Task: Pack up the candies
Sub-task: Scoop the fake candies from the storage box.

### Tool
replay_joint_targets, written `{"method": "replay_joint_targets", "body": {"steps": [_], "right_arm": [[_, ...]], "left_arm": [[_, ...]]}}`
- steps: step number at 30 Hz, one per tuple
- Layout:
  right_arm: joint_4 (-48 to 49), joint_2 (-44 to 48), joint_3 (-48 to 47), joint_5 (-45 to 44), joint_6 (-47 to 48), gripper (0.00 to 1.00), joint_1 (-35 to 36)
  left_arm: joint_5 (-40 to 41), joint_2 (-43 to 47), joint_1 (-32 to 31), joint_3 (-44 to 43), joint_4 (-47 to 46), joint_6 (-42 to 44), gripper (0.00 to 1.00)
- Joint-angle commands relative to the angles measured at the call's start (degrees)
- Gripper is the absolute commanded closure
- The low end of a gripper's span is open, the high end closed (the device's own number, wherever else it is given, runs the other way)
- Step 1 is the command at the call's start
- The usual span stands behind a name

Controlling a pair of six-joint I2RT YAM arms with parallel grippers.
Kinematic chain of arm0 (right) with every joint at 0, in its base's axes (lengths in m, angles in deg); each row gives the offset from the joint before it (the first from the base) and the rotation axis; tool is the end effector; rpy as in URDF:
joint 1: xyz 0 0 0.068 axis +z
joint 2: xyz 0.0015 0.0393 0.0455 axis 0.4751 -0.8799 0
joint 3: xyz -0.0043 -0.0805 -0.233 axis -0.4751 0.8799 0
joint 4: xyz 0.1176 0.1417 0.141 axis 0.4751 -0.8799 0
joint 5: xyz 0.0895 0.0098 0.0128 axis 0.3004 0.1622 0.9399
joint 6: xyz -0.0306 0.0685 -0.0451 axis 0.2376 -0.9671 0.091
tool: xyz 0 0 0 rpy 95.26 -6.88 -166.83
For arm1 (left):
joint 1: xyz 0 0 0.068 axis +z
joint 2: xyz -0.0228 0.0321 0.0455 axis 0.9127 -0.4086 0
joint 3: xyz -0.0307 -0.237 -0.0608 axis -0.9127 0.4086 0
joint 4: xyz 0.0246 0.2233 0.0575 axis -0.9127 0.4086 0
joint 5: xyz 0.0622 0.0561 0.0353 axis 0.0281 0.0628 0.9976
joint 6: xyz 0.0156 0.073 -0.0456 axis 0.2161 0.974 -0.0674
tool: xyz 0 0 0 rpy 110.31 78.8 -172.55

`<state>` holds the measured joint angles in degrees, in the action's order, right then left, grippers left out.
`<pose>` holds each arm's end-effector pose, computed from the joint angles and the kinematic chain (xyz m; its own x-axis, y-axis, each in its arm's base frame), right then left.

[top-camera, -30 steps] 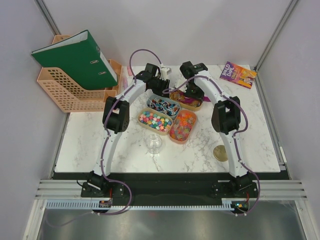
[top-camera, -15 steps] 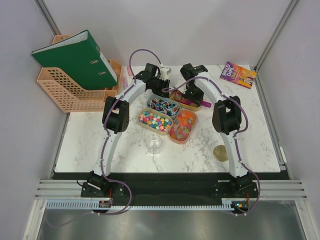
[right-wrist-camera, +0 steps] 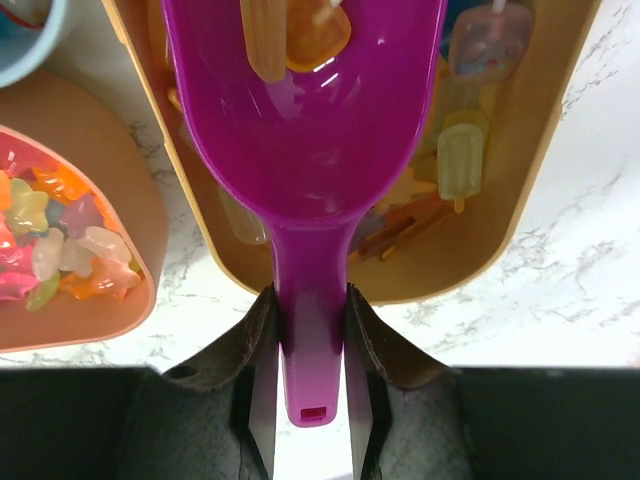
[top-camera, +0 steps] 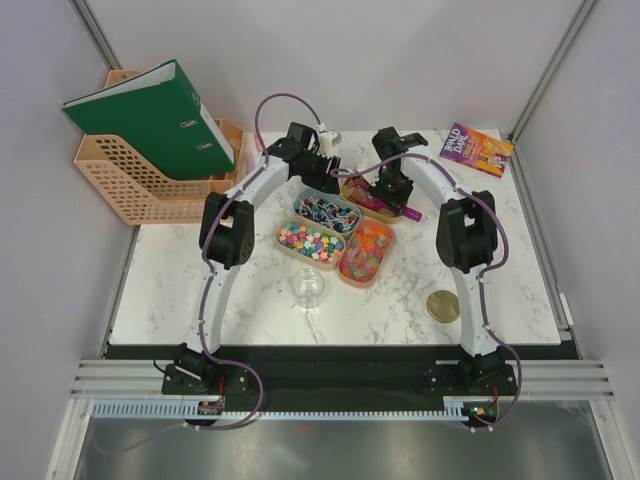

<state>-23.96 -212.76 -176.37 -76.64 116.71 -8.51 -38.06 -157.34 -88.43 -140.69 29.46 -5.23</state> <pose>0.4036 0.1427 0.1494 -0.5091 -0.8539 -0.1079 -0.8436 0.5199 -0.1340 0.4682 -0.2317 0.1416 -0.6583 0.3493 -0.6669 0.6612 0.6917 -0.2904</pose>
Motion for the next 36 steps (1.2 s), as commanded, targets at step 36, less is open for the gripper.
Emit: {"method": "replay_joint_targets", "body": {"steps": [36], "right_arm": [[25.53,21.01,24.17,18.42,-4.02,1.00,-7.11]], "left_arm": [[17.41,28.99,5.23,17.03,-0.12,7.72,0.18]]}}
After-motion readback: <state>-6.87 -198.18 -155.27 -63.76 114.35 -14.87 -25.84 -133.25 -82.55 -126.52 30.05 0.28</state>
